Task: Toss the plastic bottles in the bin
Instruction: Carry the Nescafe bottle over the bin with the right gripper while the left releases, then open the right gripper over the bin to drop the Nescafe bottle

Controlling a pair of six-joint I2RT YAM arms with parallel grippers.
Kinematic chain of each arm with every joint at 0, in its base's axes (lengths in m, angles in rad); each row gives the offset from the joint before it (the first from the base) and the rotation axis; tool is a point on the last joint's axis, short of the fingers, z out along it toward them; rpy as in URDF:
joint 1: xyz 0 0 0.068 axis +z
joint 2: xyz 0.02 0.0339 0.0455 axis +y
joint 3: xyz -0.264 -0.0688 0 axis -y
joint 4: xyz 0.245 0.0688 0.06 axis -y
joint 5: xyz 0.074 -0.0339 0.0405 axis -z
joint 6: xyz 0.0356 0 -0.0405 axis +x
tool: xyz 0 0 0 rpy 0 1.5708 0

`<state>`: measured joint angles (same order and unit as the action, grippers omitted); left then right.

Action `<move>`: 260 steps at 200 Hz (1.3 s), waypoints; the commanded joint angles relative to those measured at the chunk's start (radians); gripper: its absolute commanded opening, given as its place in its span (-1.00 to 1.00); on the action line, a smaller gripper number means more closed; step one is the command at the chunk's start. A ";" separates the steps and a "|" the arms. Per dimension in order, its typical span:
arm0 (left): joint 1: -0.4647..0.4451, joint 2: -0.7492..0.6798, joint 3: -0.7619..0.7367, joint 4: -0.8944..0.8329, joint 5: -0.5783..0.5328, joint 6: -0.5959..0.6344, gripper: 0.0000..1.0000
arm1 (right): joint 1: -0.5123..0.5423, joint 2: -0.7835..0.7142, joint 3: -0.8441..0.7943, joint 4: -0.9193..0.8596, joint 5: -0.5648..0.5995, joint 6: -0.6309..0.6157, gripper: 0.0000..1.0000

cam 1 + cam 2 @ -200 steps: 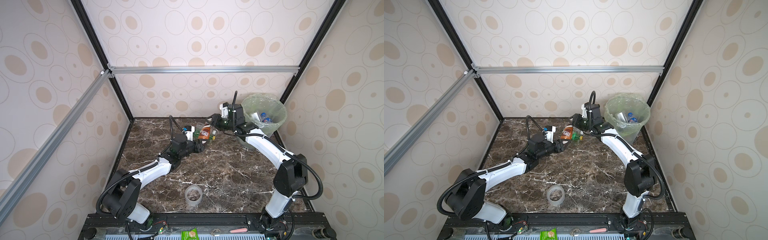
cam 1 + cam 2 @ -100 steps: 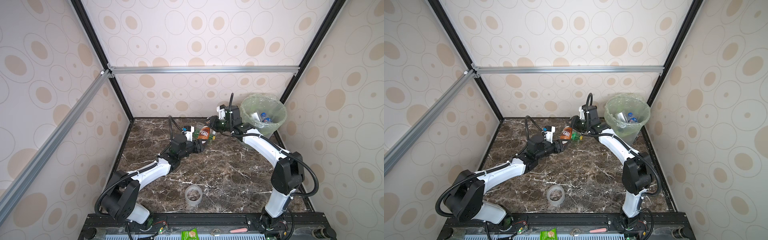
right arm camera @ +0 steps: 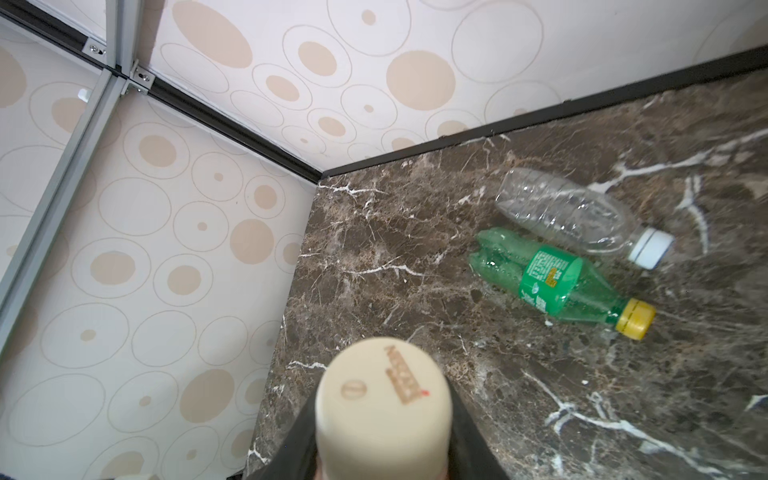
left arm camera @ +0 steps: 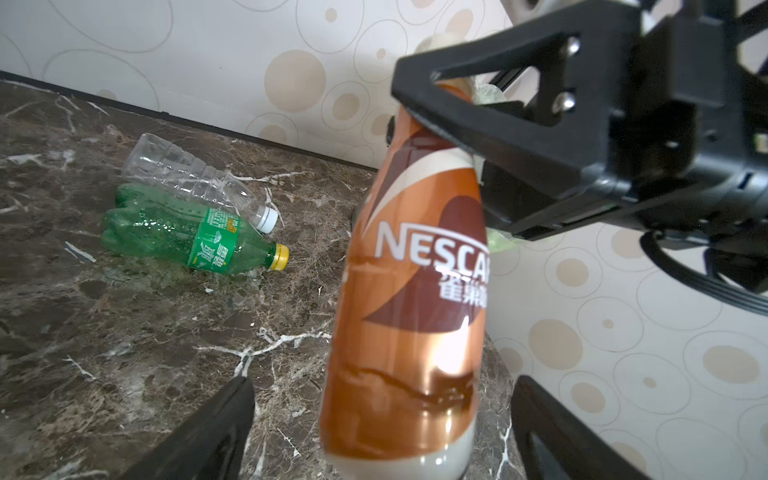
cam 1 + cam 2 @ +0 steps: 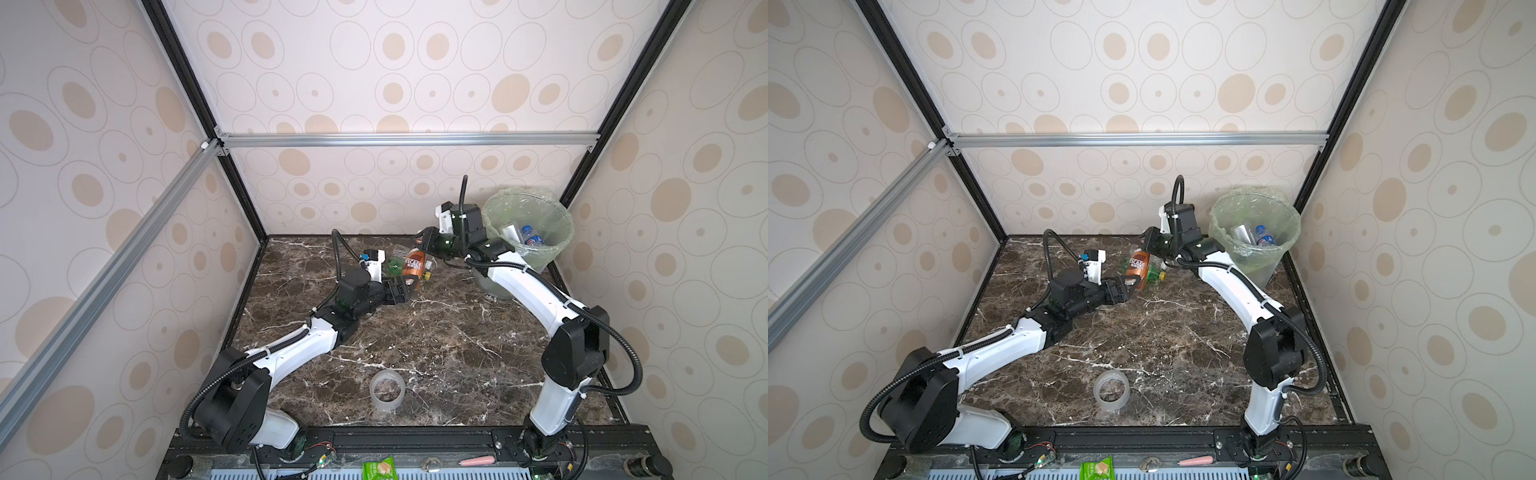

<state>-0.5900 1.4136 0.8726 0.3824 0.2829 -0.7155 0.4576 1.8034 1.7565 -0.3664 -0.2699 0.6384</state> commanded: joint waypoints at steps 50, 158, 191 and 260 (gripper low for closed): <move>-0.053 0.042 0.349 -0.219 -0.089 0.237 0.98 | -0.054 -0.130 0.290 -0.249 0.481 -0.460 -0.52; -0.162 0.331 0.800 -0.242 -0.042 0.300 0.98 | -0.066 -0.365 0.297 0.164 0.821 -1.050 -0.51; -0.165 0.340 0.794 -0.241 -0.043 0.297 0.98 | -0.247 -0.306 0.235 0.127 0.725 -0.899 -0.51; -0.165 0.274 0.708 -0.252 -0.078 0.305 0.98 | -0.398 -0.099 0.359 -0.143 0.679 -0.683 0.99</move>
<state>-0.7528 1.7412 1.5986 0.1349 0.2203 -0.4389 0.0399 1.8019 2.1128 -0.4698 0.4404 -0.1066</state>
